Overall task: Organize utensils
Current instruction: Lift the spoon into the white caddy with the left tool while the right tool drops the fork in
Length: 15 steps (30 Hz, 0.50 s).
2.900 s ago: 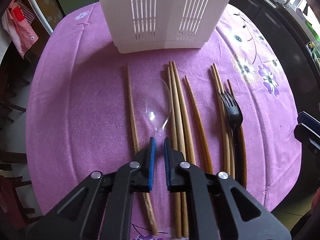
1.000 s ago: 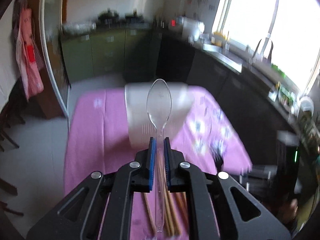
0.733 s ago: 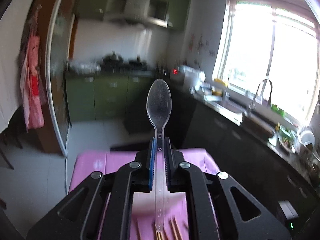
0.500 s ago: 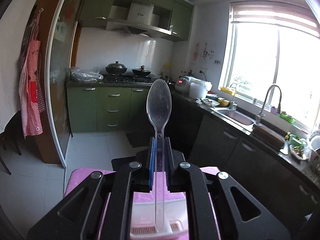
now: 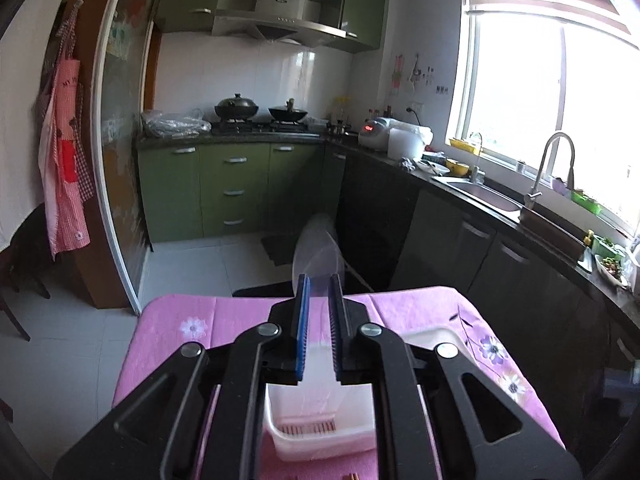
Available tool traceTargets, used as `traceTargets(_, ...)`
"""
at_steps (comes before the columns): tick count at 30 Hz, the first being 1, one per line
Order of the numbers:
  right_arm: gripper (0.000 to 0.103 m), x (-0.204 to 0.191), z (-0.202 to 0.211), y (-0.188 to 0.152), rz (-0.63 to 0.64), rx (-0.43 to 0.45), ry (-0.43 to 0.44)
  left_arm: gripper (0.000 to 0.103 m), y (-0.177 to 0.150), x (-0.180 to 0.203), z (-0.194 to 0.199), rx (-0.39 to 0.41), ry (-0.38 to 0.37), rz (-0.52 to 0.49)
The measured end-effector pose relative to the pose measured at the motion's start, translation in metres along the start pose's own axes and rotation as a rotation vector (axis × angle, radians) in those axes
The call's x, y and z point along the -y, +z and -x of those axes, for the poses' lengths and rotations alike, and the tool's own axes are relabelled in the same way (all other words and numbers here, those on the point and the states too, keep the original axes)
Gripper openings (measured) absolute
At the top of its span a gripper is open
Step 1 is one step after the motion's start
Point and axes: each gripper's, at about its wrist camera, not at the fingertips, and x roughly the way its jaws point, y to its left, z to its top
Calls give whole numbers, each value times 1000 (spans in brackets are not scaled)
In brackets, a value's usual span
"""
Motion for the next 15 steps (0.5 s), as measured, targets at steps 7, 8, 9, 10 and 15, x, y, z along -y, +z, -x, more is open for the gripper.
traceTargets(7,9,-9,-23,47,-4,75,-37,23,-10,-13,45,16,-29,21)
traceTargets(8,9,-10,-27,52,1,86,-48,24,-12,-15,56,21,-35,22)
traceTargets(9,9,-10,-30,55,5,95,-56,26,-16,-15,65,25,-34,19)
traceTargets(10,9,-11,-36,60,9,108,-71,29,-20,-17,76,30,-29,18)
traceTargets(15,9,-7,-68,80,21,158,-132,34,-43,-27,123,20,-36,36)
